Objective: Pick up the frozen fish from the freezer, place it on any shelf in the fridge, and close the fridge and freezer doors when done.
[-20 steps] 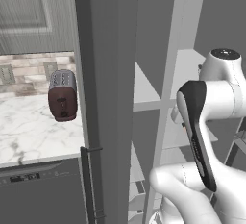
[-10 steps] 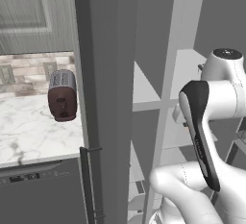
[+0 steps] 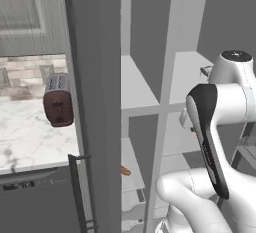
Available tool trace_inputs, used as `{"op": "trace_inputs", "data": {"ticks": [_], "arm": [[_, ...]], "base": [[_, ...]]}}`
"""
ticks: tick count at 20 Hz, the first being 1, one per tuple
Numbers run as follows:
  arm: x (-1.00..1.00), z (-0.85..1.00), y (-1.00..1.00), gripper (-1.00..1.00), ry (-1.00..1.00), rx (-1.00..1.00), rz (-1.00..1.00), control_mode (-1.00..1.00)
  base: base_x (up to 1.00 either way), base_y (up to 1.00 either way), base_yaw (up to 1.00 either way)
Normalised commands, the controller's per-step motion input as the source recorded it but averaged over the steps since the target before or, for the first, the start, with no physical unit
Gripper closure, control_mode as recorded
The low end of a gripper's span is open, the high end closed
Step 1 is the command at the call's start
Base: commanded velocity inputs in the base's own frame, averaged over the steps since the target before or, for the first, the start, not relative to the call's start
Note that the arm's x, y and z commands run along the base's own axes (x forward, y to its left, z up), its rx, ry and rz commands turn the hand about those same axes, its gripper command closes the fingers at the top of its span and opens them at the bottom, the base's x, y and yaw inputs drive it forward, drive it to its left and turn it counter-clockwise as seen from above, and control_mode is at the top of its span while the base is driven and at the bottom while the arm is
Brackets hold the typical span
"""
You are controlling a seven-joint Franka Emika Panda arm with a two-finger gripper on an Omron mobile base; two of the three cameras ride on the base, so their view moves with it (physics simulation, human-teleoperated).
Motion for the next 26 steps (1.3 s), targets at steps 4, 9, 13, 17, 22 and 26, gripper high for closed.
{"op": "trace_inputs", "data": {"ticks": [4,9,13,17,22,26], "arm": [[0.00,0.00,0.00,-1.00,0.00,0.00,0.00,1.00],[0.00,0.00,0.00,-1.00,0.00,0.00,0.00,1.00],[0.00,0.00,0.00,-1.00,0.00,0.00,0.00,1.00],[0.00,0.00,0.00,-1.00,0.00,0.00,0.00,1.00],[0.00,0.00,0.00,-1.00,0.00,0.00,0.00,1.00],[0.00,0.00,0.00,-1.00,0.00,0.00,0.00,1.00]], "base": [[-0.36,-0.36,0.00],[-0.46,-0.05,0.00],[-0.46,0.00,0.00],[-0.53,0.00,0.00],[-0.52,0.00,0.00],[-0.52,0.00,0.00]]}}
